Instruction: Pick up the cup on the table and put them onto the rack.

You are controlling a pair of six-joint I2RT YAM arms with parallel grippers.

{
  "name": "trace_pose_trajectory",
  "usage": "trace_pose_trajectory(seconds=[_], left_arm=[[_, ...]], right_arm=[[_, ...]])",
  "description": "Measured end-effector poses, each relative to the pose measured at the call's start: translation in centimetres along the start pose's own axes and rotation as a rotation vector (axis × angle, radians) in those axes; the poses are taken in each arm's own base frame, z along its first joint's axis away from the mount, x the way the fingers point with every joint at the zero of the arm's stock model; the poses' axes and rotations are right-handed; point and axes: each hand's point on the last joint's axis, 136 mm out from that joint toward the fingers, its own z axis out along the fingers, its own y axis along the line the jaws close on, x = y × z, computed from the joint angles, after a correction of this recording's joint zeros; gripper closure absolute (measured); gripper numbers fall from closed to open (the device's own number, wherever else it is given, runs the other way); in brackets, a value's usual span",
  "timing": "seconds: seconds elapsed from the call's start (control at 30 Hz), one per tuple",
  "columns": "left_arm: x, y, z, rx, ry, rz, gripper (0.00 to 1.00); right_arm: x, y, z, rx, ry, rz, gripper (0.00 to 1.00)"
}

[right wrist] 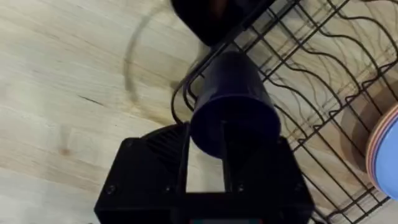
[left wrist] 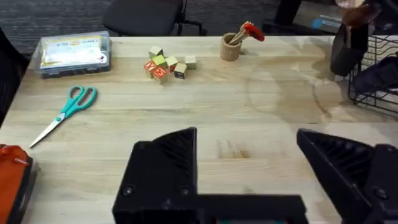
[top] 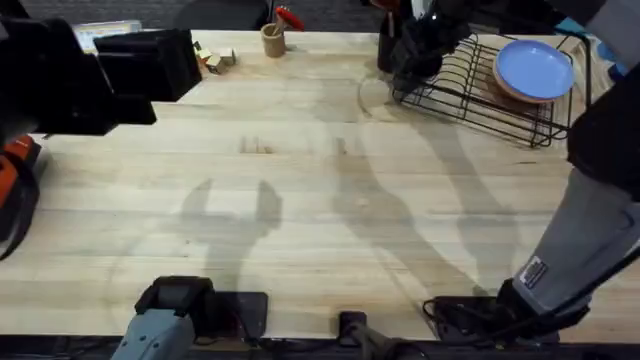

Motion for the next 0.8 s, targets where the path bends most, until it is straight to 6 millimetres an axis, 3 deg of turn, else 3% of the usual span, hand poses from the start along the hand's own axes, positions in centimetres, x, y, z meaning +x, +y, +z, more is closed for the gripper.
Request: trace_pose_trajectory(seconds=[0.13,0.4,0.8], left_arm=[[0.0,0.0,0.0,0.0,0.0,0.0,0.007],[0.0,0.0,0.0,0.0,0.0,0.0,0.007],[0.0,0.0,0.0,0.0,0.0,0.0,0.007]], right_arm=[[-0.1,0.0,-0.2,0.001,-0.004,0.0,0.695],[-0.5,-0.1,-2.5,0.006,-0.043,-0.001,0.668],[-1.2,2.2,-3.2,-0.008,-0.064,-0.065,0.645]])
